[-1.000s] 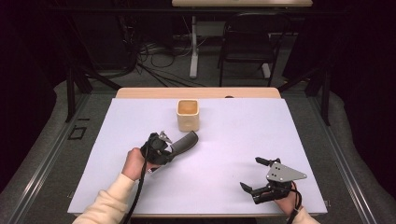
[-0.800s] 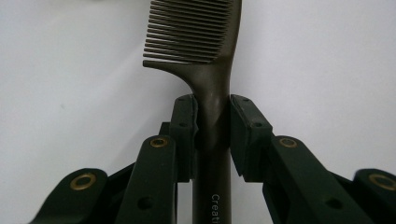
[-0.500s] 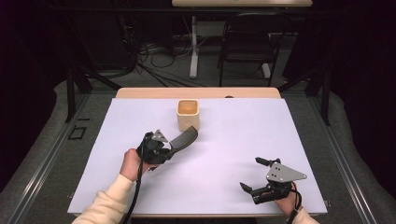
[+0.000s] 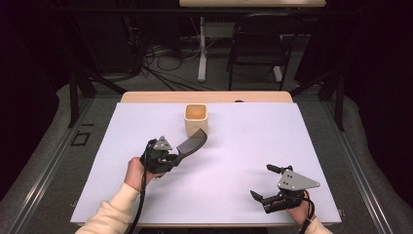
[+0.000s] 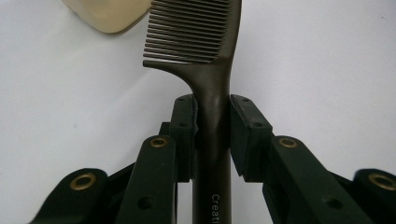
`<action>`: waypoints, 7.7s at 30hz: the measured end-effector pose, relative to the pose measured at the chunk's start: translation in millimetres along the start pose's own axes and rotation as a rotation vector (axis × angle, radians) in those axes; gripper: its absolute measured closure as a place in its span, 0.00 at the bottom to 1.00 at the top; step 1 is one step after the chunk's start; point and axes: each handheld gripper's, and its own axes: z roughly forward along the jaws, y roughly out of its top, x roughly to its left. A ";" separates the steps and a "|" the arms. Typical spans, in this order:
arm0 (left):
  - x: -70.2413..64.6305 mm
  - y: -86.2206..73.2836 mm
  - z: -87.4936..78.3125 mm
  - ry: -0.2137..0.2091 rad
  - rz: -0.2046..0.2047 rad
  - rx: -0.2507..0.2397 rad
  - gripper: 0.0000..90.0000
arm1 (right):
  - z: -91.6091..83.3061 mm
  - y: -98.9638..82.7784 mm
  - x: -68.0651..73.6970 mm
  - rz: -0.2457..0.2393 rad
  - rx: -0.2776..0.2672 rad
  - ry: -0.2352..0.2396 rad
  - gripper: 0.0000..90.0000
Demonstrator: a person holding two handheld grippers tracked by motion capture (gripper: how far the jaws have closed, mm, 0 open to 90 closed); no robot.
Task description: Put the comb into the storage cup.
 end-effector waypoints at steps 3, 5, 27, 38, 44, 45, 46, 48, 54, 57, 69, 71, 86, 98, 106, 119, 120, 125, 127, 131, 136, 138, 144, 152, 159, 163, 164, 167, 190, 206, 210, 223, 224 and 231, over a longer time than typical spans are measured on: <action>-1.3 -0.2 0.1 0.000 0.000 -0.015 0.80 | 0.3 -0.1 0.1 -0.004 0.004 0.000 0.00; -2.4 -0.2 -0.8 0.003 0.005 -0.028 0.80 | -0.3 -0.1 0.0 -0.003 0.001 0.000 0.00; -2.6 -3.1 -13.2 0.021 -0.003 -0.154 0.80 | -0.6 -0.8 -0.2 -0.003 0.004 0.004 0.00; -0.9 -5.2 -16.6 0.028 -0.004 -0.190 0.80 | -0.2 -0.6 0.0 -0.003 0.003 0.004 0.00; -0.4 -6.5 -19.2 0.031 -0.009 -0.215 0.80 | 0.1 -0.2 0.0 -0.003 0.002 0.005 0.00; -0.1 -6.5 -19.5 0.031 -0.008 -0.217 0.80 | 0.4 -0.4 -0.5 -0.005 0.003 0.002 0.00; -0.1 -6.6 -19.8 0.032 -0.010 -0.220 0.80 | 0.4 -0.4 -0.5 -0.005 0.003 0.002 0.00; 0.4 -7.0 -20.1 0.031 -0.015 -0.225 0.80 | 0.5 -0.4 -0.6 -0.002 0.003 0.001 0.00; 1.2 -7.8 -22.0 0.038 -0.025 -0.260 0.80 | -0.1 -0.4 -0.3 -0.002 0.004 0.003 0.00; 1.6 -8.1 -23.2 0.042 -0.030 -0.272 0.80 | 0.0 -0.3 -0.1 -0.002 0.003 0.005 0.00; 7.7 -10.7 -24.8 0.071 -0.063 -0.305 0.80 | -0.1 -0.4 -0.3 -0.002 0.004 0.004 0.00; 8.6 -11.2 -25.3 0.078 -0.071 -0.316 0.80 | 0.0 -0.4 -0.3 -0.002 0.003 0.004 0.00; 11.5 -9.6 -29.1 0.093 -0.088 -0.355 0.80 | 0.5 -0.6 -0.7 -0.007 0.006 0.001 0.00; 13.8 -6.7 -32.0 0.109 -0.096 -0.378 0.80 | 1.1 -0.8 -0.4 -0.003 0.009 0.002 0.00; 17.3 -4.9 -33.8 0.116 -0.101 -0.392 0.80 | 1.5 -0.9 -0.5 -0.002 0.012 0.003 0.00; 23.0 -2.4 -32.4 0.118 -0.121 -0.406 0.80 | 1.8 -1.0 -0.9 -0.002 0.015 0.000 0.00; 23.1 -2.1 -32.6 0.121 -0.123 -0.410 0.80 | 1.9 -1.1 -0.9 -0.001 0.015 0.000 0.00; 23.8 -0.5 -32.7 0.121 -0.128 -0.420 0.80 | 2.1 -1.1 -0.9 0.000 0.015 0.002 0.00; 24.4 0.3 -33.3 0.120 -0.127 -0.421 0.80 | 2.1 -1.2 -0.9 0.000 0.015 0.002 0.00; 25.2 2.4 -34.7 0.119 -0.132 -0.439 0.80 | 2.2 -1.2 -0.9 0.001 0.016 0.002 0.00; 27.3 4.0 -33.6 0.115 -0.144 -0.445 0.80 | 2.2 -1.2 -1.0 0.000 0.016 0.002 0.00; 28.2 4.7 -33.4 0.118 -0.144 -0.449 0.80 | 2.4 -1.3 -1.0 0.001 0.016 0.002 0.00; 30.5 8.5 -32.4 0.118 -0.145 -0.456 0.80 | 2.3 -1.3 -1.1 0.001 0.017 0.000 0.00; 32.7 14.0 -29.5 0.116 -0.147 -0.465 0.80 | 2.1 -1.4 -1.2 0.001 0.017 0.000 0.00; 36.3 19.0 -30.8 0.117 -0.151 -0.478 0.80 | 2.5 -1.6 -1.3 -0.001 0.021 -0.001 0.00; 39.0 22.5 -31.1 0.114 -0.159 -0.486 0.80 | 2.5 -1.6 -1.4 -0.001 0.021 -0.002 0.00; 39.8 23.6 -31.2 0.114 -0.159 -0.486 0.80 | 2.5 -1.6 -1.4 -0.001 0.021 -0.002 0.00; 41.0 27.3 -30.9 0.115 -0.161 -0.495 0.80 | 2.3 -1.6 -1.2 0.000 0.020 -0.001 0.00; 44.3 53.0 -28.2 0.117 -0.145 -0.520 0.80 | 2.3 -1.6 -1.3 -0.002 0.021 0.001 0.00; 44.2 68.4 -25.5 0.114 -0.128 -0.531 0.80 | 2.3 -1.6 -1.3 -0.002 0.020 0.002 0.00; 44.3 71.3 -24.4 0.114 -0.129 -0.534 0.80 | 2.4 -1.6 -1.4 -0.001 0.020 0.002 0.00; 43.7 82.6 -29.8 0.103 -0.119 -0.552 0.80 | 1.6 -1.0 -0.4 -0.003 0.020 0.007 0.00; 43.8 84.2 -30.3 0.101 -0.118 -0.552 0.80 | 1.6 -1.0 -0.2 -0.004 0.017 0.009 0.00; 43.4 92.5 -31.0 0.102 -0.102 -0.552 0.80 | 1.9 -0.8 0.3 -0.004 0.017 0.011 0.00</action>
